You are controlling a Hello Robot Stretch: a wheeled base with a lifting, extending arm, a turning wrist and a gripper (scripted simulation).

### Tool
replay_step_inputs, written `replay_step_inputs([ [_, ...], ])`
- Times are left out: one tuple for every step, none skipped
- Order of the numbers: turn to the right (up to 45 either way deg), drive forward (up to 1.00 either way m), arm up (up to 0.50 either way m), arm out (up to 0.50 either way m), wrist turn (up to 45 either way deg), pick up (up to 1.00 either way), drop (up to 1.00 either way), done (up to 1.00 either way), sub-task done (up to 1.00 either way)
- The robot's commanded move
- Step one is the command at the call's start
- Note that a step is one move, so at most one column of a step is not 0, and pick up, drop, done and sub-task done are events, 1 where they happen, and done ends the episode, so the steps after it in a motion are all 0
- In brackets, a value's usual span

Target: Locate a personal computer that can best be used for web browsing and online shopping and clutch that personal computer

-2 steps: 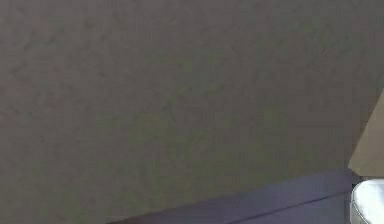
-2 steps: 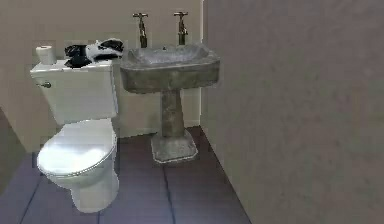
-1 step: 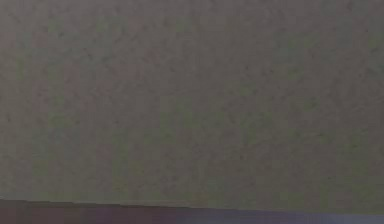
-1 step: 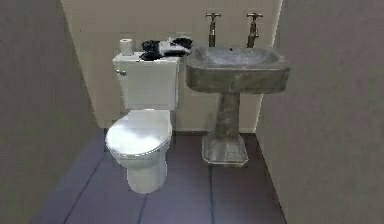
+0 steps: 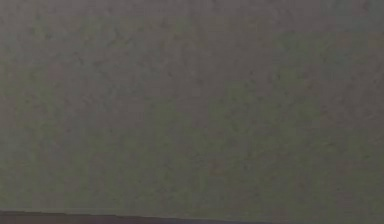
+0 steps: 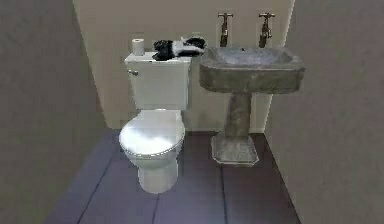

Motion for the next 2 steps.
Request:
replay_step_inputs([
  [-45.0, 0.00, 0.00, 0.00, 0.0, 0.00, 0.00, 0.00, 0.00],
  [-30.0, 0.00, 0.00, 0.00, 0.0, 0.00, 0.00, 0.00, 0.00],
])
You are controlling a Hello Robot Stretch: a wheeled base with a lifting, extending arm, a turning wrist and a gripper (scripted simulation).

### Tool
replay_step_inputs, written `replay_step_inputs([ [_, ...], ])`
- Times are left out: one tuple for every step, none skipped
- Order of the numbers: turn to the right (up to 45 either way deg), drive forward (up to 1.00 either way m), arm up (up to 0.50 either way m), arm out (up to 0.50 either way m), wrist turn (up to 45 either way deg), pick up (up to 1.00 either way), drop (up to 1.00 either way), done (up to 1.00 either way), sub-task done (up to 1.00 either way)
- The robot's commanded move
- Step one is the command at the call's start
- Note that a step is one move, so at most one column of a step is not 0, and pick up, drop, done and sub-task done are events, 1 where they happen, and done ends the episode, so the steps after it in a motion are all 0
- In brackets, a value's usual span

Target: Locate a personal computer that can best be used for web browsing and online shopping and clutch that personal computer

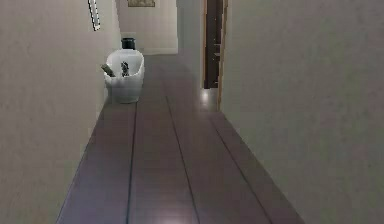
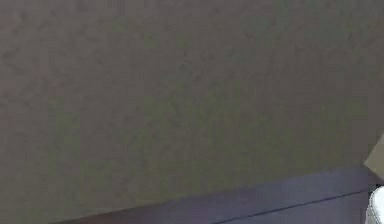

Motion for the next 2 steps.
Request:
replay_step_inputs([
  [0.0, 1.00, 0.00, 0.00, 0.0, 0.00, 0.00, 0.00, 0.00],
  [-3.0, 0.00, 0.00, 0.00, 0.0, 0.00, 0.00, 0.00, 0.00],
])
